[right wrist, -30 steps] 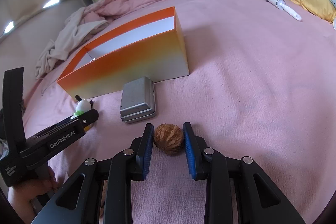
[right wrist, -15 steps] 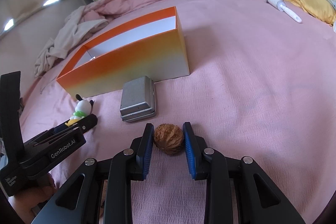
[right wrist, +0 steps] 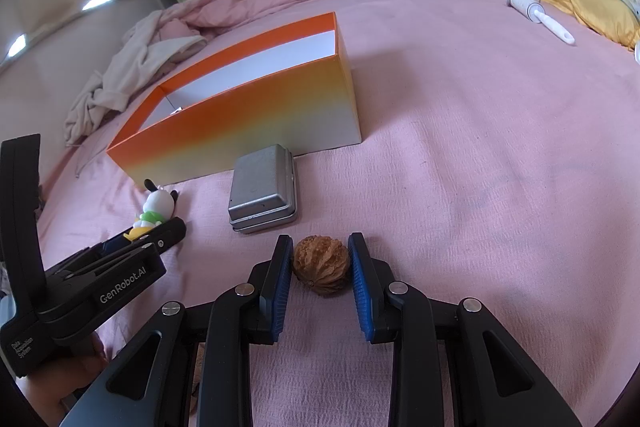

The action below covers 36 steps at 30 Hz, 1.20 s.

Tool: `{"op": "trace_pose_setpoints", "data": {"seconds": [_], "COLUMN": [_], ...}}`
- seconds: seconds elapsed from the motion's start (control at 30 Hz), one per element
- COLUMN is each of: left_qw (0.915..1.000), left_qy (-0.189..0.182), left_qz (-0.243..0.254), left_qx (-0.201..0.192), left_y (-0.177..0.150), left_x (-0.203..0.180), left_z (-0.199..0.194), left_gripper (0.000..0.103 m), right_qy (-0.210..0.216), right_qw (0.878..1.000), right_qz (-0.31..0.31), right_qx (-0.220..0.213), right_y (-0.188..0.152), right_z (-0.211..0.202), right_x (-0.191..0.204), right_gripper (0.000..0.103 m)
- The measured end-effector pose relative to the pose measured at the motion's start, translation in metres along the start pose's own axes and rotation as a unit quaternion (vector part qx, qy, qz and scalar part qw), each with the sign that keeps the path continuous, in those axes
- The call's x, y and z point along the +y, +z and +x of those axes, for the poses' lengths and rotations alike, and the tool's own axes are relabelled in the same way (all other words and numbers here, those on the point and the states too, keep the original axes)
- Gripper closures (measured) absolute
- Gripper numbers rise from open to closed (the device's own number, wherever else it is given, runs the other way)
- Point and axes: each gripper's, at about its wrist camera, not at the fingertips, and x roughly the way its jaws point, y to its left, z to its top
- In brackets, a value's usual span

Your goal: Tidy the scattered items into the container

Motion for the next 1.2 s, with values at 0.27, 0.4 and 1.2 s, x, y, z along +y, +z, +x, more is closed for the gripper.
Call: {"op": "trace_pose_setpoints", "data": {"seconds": [0.27, 0.4, 1.2], "left_qw": [1.0000, 1.0000, 1.0000], "left_qy": [0.001, 0.001, 0.000], "left_qz": [0.001, 0.002, 0.002], "left_qx": [-0.001, -0.001, -0.001], "left_y": [0.0000, 0.0001, -0.0018], "left_x": [-0.0009, -0.0008, -0.0007], "left_z": [-0.0002, -0.0002, -0.0007], "left_gripper": [0.053, 0.053, 0.053], "right_qy": [0.000, -0.001, -0.004], "right_qw": [1.000, 1.000, 1.000], "right_qz": [0.000, 0.000, -0.002], "right_qx": [0.000, 0.000, 0.002], "right_y": [0.0005, -0.0001, -0.0011], "right_z": [-0.0003, -0.0002, 0.0001], "right_x": [-0.0018, -0.0007, 0.0025], "right_gripper": [0.076, 0.076, 0.076]}}
